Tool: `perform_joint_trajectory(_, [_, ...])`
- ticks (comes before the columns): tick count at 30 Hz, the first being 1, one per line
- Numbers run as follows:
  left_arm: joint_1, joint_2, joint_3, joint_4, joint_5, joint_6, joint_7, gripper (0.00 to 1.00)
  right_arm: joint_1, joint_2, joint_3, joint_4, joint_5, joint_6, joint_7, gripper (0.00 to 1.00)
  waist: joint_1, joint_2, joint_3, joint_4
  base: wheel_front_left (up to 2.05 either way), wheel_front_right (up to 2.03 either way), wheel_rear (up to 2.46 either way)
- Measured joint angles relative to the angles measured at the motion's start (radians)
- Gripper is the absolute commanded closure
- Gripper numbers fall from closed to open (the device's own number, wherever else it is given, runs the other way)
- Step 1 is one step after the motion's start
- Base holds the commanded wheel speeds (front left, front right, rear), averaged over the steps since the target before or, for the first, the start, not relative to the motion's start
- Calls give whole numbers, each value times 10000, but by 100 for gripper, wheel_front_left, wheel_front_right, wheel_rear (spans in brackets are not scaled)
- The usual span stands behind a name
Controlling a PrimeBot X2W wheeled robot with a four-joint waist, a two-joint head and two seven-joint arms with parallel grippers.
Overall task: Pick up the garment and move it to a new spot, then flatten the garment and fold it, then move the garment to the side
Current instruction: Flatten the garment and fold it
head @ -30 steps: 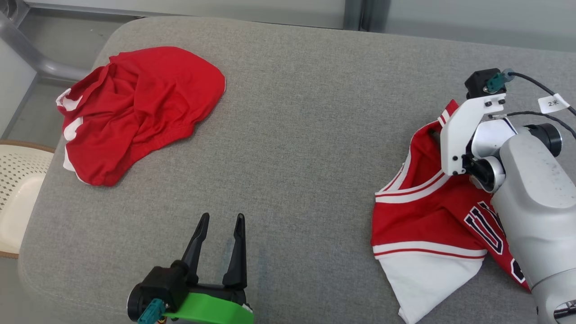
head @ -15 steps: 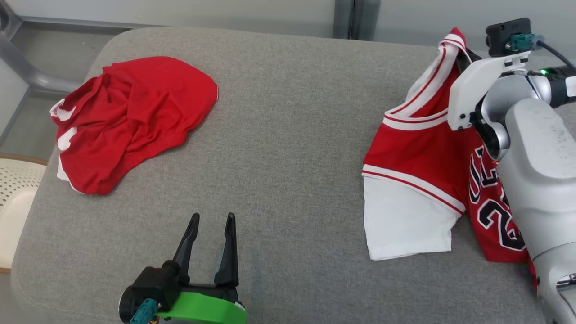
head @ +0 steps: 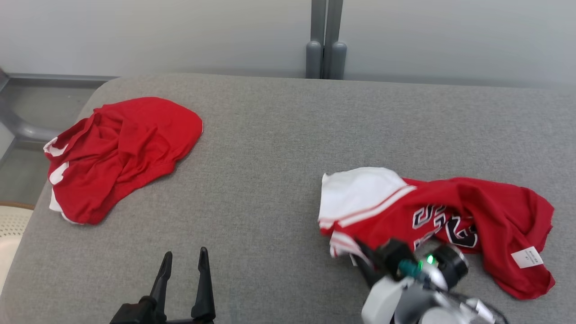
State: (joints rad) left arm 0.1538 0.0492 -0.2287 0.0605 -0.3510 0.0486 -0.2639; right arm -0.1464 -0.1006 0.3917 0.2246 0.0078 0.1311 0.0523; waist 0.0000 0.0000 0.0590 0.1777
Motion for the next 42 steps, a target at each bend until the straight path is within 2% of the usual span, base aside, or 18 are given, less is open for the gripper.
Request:
perform_joint_trajectory(2, [94, 2, 75, -33, 0, 31, 0, 0, 860, 40, 414, -213, -173, 0, 81, 100, 0, 0, -94, -129, 0, 0, 0])
perform_joint_trajectory(3, [118, 2, 84, -38, 0, 33, 0, 0, 1200, 65, 616, -196, -125, 0, 201, 94, 0, 0, -137, -194, 0, 0, 0])
perform_joint_trajectory(4, [148, 0, 90, -40, 0, 35, 0, 0, 1472, 21, 759, -153, -242, 0, 244, 6, 0, 0, -183, -249, 0, 0, 0])
perform_joint_trajectory(5, [174, 0, 86, -38, 0, 35, 0, 0, 1631, -36, 863, -105, -353, 2, 263, 0, 0, 0, -223, -283, 0, 0, 0])
perform_joint_trajectory(10, [259, 0, 127, -27, 0, 35, 0, 0, 2256, -364, 1053, -257, -54, 0, 629, 0, 0, 0, -438, -396, 0, 0, 0])
perform_joint_trajectory(12, [337, 0, 150, -35, 0, 40, 0, 0, 2501, -456, 899, -763, 90, 2, 826, 0, 0, 0, -509, -418, 0, 0, 0])
perform_joint_trajectory(15, [350, 0, 199, -107, -2, 59, 0, 0, 2578, -499, 575, -2186, 522, 2, 1429, 0, 0, 0, -514, -436, 0, 0, 0])
perform_joint_trajectory(18, [333, 0, 171, -173, -46, 86, 0, 0, 1940, -476, 407, -3407, 619, 0, 2052, 0, 0, 0, -409, -431, 0, 0, 0])
perform_joint_trajectory(21, [148, 2, -15, -115, -171, 33, 0, 0, 972, -541, 240, -3693, 598, 2, 2591, 0, 0, 0, -224, -425, 0, 0, 0])
perform_joint_trajectory(26, [-279, 0, -104, -29, -180, 15, 0, 0, 42, -541, 359, -2451, 757, -6, 3001, 0, 0, 0, -66, -491, 0, 0, 0])
perform_joint_trajectory(36, [-559, -2, -230, 46, -222, 17, 0, 0, -2132, -326, 2479, 1534, 1078, 0, 3649, 0, 0, 0, 169, -275, 0, 0, 0])
perform_joint_trajectory(37, [-545, -2, -232, 54, -226, 29, 0, 0, -2292, -297, 2677, 1818, 1156, -2, 3707, 51, 0, 0, 174, -237, 0, 0, 0])
perform_joint_trajectory(38, [-525, 0, -234, 59, -226, 31, 0, 0, -2413, -293, 2824, 2075, 1168, 2, 3699, 69, 0, 0, 172, -200, 0, 0, 0])
perform_joint_trajectory(39, [-510, 0, -234, 75, -240, 33, -2, 0, -2490, -270, 2876, 2276, 1239, 0, 3687, 100, 0, 0, 168, -170, 0, 0, 0])
perform_joint_trajectory(42, [-460, 0, -222, 96, -291, 61, 0, 0, -2728, -221, 2997, 2780, 1475, 0, 3419, 100, 0, 0, 128, -90, 0, 0, 0])
